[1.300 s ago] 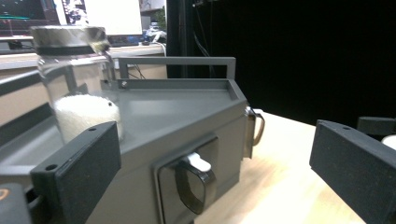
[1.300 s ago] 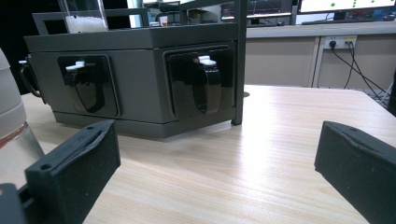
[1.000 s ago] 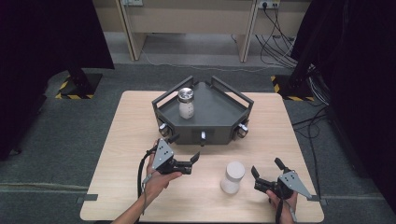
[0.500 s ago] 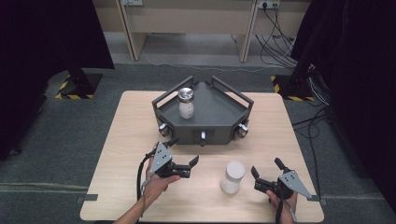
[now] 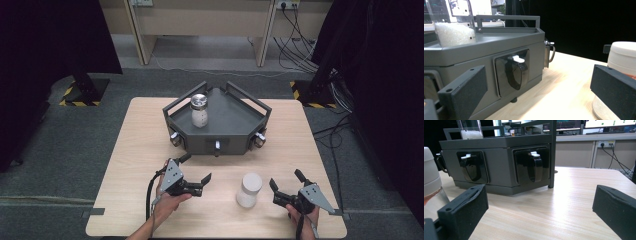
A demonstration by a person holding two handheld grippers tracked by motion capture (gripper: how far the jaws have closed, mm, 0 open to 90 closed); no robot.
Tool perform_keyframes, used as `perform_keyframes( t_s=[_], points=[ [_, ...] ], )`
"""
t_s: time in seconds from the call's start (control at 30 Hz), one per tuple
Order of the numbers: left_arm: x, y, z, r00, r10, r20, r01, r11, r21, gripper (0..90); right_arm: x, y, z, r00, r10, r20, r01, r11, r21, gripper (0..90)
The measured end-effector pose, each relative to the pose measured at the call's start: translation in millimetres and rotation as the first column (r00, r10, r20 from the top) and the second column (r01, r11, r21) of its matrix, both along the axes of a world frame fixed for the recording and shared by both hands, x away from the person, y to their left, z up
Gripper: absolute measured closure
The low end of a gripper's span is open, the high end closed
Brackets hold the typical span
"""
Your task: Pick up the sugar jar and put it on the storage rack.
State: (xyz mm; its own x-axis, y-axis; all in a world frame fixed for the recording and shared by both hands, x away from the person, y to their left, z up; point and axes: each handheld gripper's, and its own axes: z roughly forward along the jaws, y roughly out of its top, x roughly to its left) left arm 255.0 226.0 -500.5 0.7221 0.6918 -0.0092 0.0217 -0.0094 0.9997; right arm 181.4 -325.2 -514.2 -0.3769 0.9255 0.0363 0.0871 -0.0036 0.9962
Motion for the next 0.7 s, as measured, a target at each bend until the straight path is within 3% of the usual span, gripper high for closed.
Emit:
perform_keyframes(
  t_s=[0.43, 0.7],
  points=[
    [-17.1, 20.5, -11.0, 0.9997, 0.024, 0.0, -0.024, 0.9997, -0.003, 0.5, -0.2, 0.3, 0.4, 1.0, 0.004, 0.001, -0.004, 1.0, -0.001, 0.3],
    [-22.4, 27.7, -11.4, 0.9995, 0.032, -0.007, -0.032, 0.9991, -0.028, 0.5, 0.1, 0.9, 0.3, 1.0, 0.007, 0.001, -0.007, 1.0, -0.003, 0.3]
  ],
)
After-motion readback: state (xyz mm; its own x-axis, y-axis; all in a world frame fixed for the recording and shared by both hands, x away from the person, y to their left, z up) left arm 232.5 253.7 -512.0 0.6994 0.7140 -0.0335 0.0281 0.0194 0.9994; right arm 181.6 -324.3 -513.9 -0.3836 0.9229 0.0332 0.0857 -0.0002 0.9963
